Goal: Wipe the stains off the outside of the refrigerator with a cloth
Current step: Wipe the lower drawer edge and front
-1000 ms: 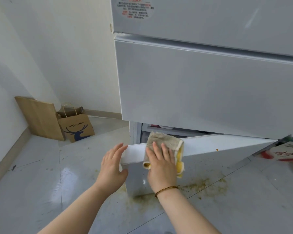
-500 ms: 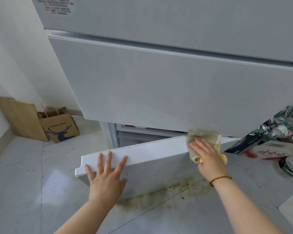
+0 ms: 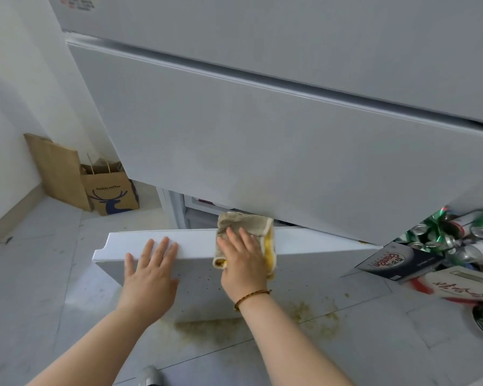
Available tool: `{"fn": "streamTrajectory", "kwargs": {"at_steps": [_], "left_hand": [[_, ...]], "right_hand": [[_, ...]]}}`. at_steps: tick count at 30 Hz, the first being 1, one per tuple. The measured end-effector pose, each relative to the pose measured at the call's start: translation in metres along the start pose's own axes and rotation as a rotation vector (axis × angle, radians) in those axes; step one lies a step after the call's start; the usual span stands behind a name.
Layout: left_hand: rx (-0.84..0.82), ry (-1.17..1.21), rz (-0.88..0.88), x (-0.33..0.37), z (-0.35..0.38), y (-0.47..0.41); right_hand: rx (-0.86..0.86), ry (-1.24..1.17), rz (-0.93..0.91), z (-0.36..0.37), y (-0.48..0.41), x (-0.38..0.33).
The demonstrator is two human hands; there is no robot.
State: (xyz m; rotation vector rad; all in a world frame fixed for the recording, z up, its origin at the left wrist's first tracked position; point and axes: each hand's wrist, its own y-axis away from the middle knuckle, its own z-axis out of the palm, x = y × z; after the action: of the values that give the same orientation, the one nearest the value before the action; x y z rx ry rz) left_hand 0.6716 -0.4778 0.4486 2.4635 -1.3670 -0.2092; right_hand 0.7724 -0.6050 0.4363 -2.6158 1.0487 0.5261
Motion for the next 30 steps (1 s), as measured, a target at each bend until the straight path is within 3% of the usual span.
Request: {"fn": "streamTrajectory", "kwargs": {"at_steps": [2, 4, 7, 9, 14, 19, 23, 25, 30], "left_hand": [[0.016, -0.007, -0.004, 0.000, -0.001, -0.001], [0.004, 0.003, 0.002, -0.003, -0.004, -0.005], [-0.012, 0.043, 0.023, -0.008, -0.011, -0.017], [-0.017, 0.075, 0.035, -0.008, -0.016, -0.024], [-0.001, 0.058, 0.074, -0.012, -0.018, -0.031], [0.052, -0.063, 0.119, -0.019, -0.012, -0.018], [0.269, -0.094, 0.274, -0.014, -0.011, -0.013], [0.100, -0.032, 0.285, 0.006, -0.013, -0.013], [-0.005, 0.018, 0.437, 0.063, 0.003, -0.007]], "right_hand": [[-0.073, 0.034, -0.087, -0.004, 0.001, 0.014], [-0.028, 0.127, -0.105, -0.017, 0.006, 0.040], [0.021, 0.138, 0.116, -0.035, 0.024, 0.086], [0.052, 0.162, 0.127, -0.039, 0.031, 0.099], [0.316, 0.112, 0.266, -0.009, 0.015, 0.075], [0.255, 0.211, 0.191, -0.012, 0.025, 0.079], [0.180, 0.258, 0.197, -0.028, 0.046, 0.098], [0.176, 0.210, 0.233, -0.035, 0.055, 0.102], [0.113, 0.094, 0.319, -0.052, 0.070, 0.105]]}}
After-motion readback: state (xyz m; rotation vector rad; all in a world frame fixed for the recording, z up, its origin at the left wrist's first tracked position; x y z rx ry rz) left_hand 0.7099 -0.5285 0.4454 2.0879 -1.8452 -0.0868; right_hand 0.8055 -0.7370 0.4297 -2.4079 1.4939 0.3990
